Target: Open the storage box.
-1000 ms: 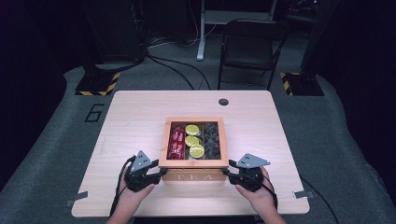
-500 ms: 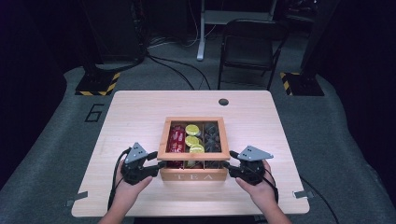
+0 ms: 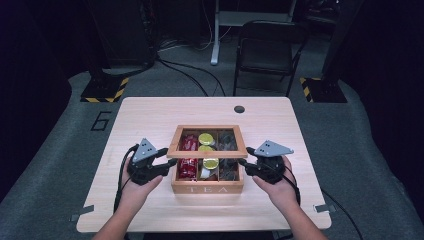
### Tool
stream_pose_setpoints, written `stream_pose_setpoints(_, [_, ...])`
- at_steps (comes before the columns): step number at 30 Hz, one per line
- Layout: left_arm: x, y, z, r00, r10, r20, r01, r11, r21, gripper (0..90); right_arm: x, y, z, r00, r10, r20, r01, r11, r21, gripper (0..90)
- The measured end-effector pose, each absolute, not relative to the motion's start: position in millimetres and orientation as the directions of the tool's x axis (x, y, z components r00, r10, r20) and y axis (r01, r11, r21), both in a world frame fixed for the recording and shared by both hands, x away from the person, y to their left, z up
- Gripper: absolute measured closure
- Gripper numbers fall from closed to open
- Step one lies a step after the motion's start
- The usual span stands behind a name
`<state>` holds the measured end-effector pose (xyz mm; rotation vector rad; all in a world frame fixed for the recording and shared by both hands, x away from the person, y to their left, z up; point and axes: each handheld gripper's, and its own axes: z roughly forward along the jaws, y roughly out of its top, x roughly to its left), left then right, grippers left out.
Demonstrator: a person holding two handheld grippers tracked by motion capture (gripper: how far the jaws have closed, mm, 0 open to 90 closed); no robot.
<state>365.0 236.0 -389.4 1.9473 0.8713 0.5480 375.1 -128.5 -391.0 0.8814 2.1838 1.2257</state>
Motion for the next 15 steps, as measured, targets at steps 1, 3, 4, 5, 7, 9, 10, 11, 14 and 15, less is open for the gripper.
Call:
stream_pose_setpoints(1, [367.6, 236.6, -385.2, 0.655, 0.755, 0.028, 0.354, -0.340, 0.871, 50.3, 376.6, -127.6, -389.1, -0.674, 0.732, -0.100, 0.296, 0.391, 0.871, 52.3])
stream_pose_setpoints(3, [369.1, 236.1, -383.5, 0.649, 0.760, 0.032, 0.348, -0.334, 0.876, 50.6, 380.1, -126.1, -385.2, -0.670, 0.733, -0.115, 0.286, 0.399, 0.871, 52.3])
stream_pose_setpoints(4, [370.5, 236.0, -381.2, 0.650, 0.760, 0.027, 0.348, -0.330, 0.877, 50.6, 380.1, -126.1, -385.2, -0.670, 0.733, -0.115, 0.286, 0.399, 0.871, 52.3])
stream_pose_setpoints(5, [372.2, 236.1, -377.8, 0.651, 0.758, 0.029, 0.348, -0.332, 0.877, 51.2, 384.2, -124.6, -381.0, -0.661, 0.740, -0.122, 0.281, 0.395, 0.875, 51.7])
stream_pose_setpoints(7, [375.0, 235.8, -373.1, 0.649, 0.760, 0.036, 0.342, -0.333, 0.878, 51.4, 385.7, -124.3, -379.7, -0.660, 0.741, -0.124, 0.278, 0.394, 0.876, 51.7])
stream_pose_setpoints(9, [378.5, 235.5, -368.4, 0.646, 0.762, 0.035, 0.343, -0.330, 0.880, 51.5, 390.3, -122.9, -377.3, -0.651, 0.748, -0.129, 0.275, 0.391, 0.878, 51.7])
stream_pose_setpoints(10, [381.8, 235.6, -364.6, 0.645, 0.764, 0.026, 0.345, -0.321, 0.882, 51.7, 395.2, -120.8, -375.4, -0.643, 0.755, -0.132, 0.277, 0.389, 0.878, 51.4])
stream_pose_setpoints(11, [381.8, 235.6, -364.6, 0.645, 0.764, 0.026, 0.345, -0.321, 0.882, 51.7, 396.4, -119.8, -375.0, -0.637, 0.760, -0.129, 0.281, 0.385, 0.879, 51.3])
stream_pose_setpoints(14, [386.3, 236.7, -360.4, 0.648, 0.762, 0.021, 0.345, -0.317, 0.883, 51.7, 401.9, -118.4, -373.5, -0.628, 0.765, -0.143, 0.276, 0.391, 0.878, 52.0])
stream_pose_setpoints(15, [387.5, 236.9, -359.2, 0.647, 0.762, 0.020, 0.345, -0.317, 0.883, 51.7, 403.1, -117.8, -373.2, -0.624, 0.770, -0.134, 0.281, 0.382, 0.880, 52.3])
